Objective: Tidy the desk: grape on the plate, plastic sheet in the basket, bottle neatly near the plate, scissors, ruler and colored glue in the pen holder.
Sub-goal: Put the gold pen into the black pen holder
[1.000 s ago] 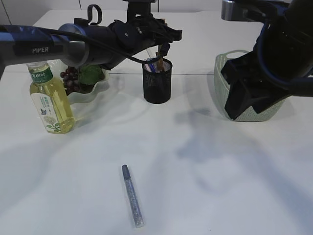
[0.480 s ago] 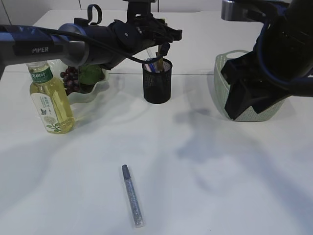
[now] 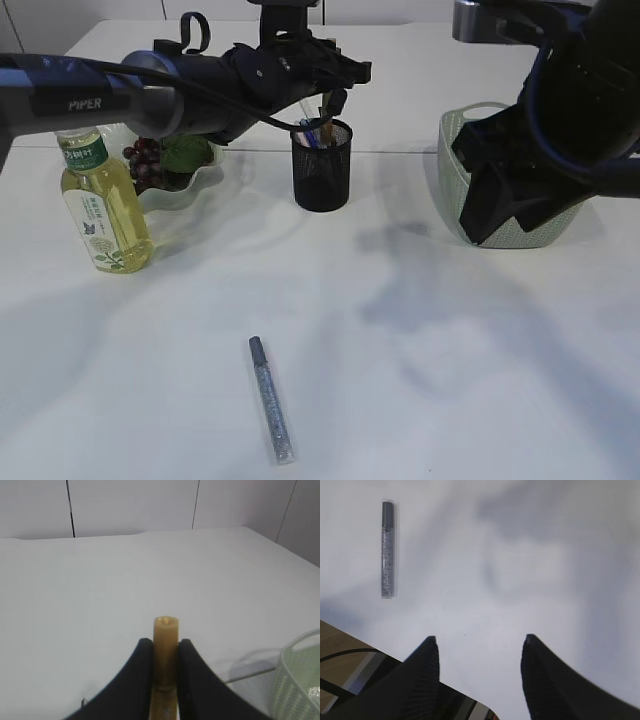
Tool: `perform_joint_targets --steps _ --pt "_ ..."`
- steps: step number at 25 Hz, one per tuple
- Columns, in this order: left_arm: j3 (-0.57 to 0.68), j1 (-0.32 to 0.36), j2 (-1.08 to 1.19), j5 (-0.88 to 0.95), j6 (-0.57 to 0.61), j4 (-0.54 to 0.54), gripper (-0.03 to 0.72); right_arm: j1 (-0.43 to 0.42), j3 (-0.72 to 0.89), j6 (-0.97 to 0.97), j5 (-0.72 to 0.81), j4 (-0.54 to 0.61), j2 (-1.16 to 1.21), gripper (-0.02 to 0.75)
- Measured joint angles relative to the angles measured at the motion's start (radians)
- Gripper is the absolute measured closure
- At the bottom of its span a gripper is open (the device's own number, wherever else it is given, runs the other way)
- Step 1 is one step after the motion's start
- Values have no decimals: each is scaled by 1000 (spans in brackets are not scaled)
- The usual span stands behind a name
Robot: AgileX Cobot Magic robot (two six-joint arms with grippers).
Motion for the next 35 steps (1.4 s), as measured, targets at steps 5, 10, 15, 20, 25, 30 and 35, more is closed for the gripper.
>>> perform_joint_targets --steps 5,10,15,20,25,30,35 --pt "0 0 0 -7 0 0 595 0 0 -2 0 0 0 318" --pt "0 0 0 16 0 0 582 0 0 -2 0 0 0 318" --pt "0 0 0 19 0 -1 535 0 0 -2 0 2 0 318" --pt "0 0 0 21 0 -2 415 0 0 -2 0 2 0 319" --pt "0 0 -2 89 0 -2 391 0 0 -2 0 2 0 319" --pt "0 0 -48 213 0 49 398 0 0 -2 0 2 0 319" --pt "0 0 -113 314 0 148 399 0 0 -2 0 2 0 319"
